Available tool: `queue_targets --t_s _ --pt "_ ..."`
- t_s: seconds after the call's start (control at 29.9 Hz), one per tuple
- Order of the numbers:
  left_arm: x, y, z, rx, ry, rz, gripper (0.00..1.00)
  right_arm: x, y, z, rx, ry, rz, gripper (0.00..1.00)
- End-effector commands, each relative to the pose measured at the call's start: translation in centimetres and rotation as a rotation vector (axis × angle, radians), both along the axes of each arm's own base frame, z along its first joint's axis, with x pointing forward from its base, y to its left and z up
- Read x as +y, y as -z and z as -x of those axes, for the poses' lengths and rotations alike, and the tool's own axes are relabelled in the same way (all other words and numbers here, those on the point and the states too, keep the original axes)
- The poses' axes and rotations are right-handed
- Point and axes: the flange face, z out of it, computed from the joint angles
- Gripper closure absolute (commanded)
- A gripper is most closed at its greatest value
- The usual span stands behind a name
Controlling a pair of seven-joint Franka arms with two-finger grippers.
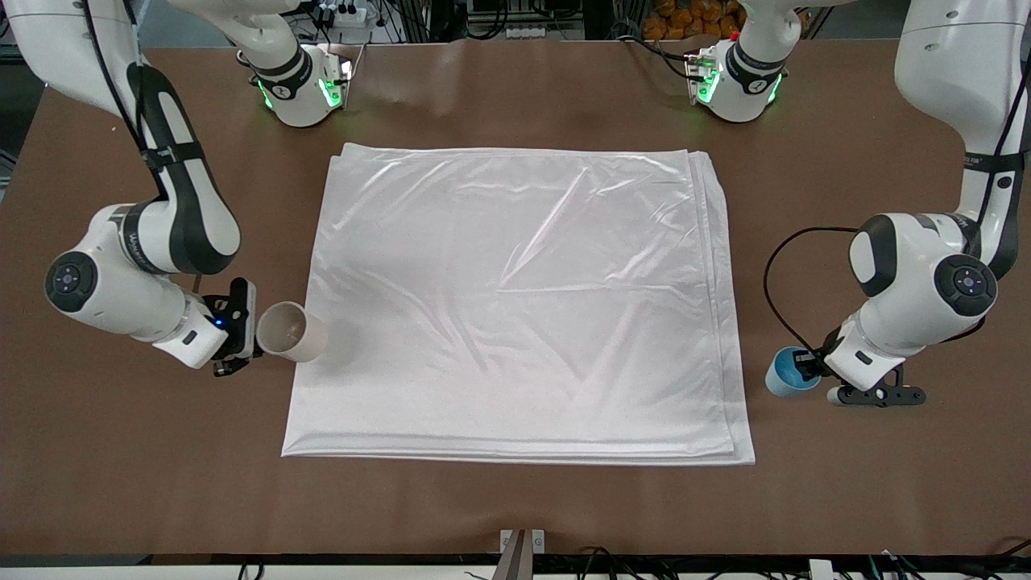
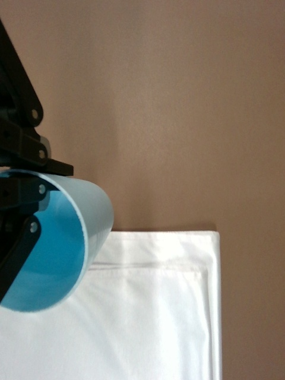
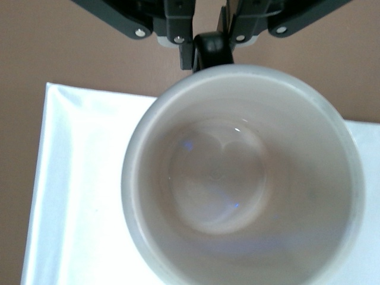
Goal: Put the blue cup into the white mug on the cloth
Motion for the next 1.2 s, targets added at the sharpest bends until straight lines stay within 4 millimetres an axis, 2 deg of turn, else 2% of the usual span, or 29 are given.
queue_targets --t_s 0.0,0.13,0.23,0.43,0.77,0.94,1.07,1.17 --pt "-1.8 -2.7 -0.1 0.007 0.044 -0.002 1.0 3.9 -1.0 1.3 0.019 0.054 0.002 1.0" --pt "-3.2 -3.9 0.1 0.025 0.065 0.005 1.0 7.2 -0.8 2.0 0.043 0.091 0.031 1.0" --pt "-4.4 -4.5 0.0 0.02 0.071 0.012 1.0 10.8 -0.7 2.7 0.043 0.106 0.062 1.0" --pt "-6.0 -5.7 0.1 0.028 0.092 0.011 1.0 16.7 -0.7 4.3 0.047 0.151 0.075 1.0" --pt "-8.1 -10.4 0.9 0.033 0.119 0.018 1.0 22.7 0.4 6.3 0.058 0.188 0.083 1.0" --pt "-9.8 -13.2 1.1 0.054 0.114 0.029 1.0 26.0 1.3 7.8 0.065 0.204 0.099 1.0" --pt "-12.2 -14.7 1.7 0.074 0.084 0.04 1.0 27.9 2.0 8.7 0.069 0.226 0.105 1.0" --pt "-13.8 -14.9 2.4 0.106 0.053 0.041 1.0 29.7 2.5 9.8 0.079 0.257 0.112 1.0"
